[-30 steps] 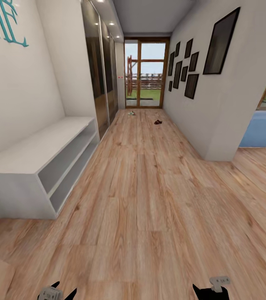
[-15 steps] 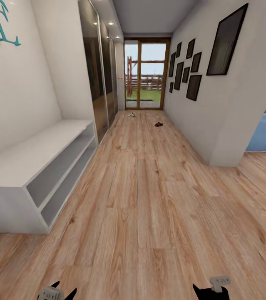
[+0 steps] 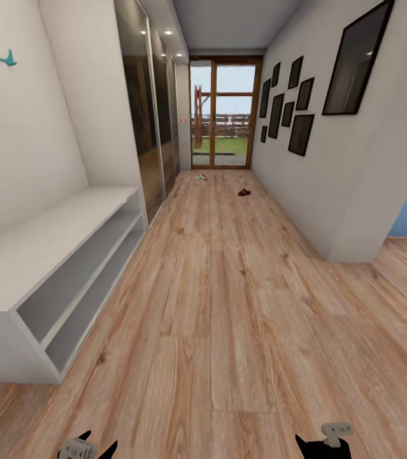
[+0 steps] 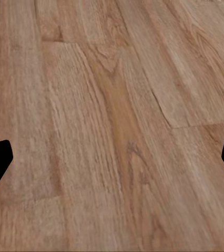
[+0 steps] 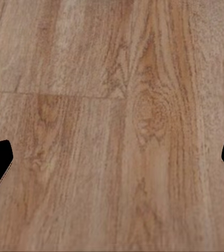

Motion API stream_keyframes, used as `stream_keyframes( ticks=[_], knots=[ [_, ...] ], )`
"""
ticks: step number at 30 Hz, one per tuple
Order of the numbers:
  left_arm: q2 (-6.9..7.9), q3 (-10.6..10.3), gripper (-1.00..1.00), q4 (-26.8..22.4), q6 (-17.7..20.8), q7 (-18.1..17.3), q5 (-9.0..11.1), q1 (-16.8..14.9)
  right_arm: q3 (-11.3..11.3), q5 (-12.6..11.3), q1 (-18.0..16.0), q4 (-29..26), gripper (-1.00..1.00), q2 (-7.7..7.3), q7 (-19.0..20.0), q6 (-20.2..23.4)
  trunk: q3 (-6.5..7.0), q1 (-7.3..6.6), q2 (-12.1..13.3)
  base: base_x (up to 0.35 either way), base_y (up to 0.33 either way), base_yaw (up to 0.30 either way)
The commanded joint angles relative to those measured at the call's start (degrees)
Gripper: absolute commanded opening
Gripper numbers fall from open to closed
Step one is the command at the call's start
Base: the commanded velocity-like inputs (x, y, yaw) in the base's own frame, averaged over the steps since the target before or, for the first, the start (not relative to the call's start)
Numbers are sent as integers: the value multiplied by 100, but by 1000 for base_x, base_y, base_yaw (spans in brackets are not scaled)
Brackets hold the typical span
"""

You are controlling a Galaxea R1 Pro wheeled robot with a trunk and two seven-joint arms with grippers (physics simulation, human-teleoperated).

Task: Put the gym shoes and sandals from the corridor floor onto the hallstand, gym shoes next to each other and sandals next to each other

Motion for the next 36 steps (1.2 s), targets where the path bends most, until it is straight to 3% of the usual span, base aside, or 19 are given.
stream_keyframes(
  ticks=[1, 36],
  knots=[
    [-1, 12, 100, 6, 7, -45, 36, -4, -48, 44, -4, 4, 100, 0, 26, -17, -5, 2, -2, 337, 0, 0],
    [-1, 11, 100, 7, 7, -45, 33, -4, -50, 41, -4, 4, 100, -16, 45, -9, -5, 2, -2, 337, 0, 0]
  ],
)
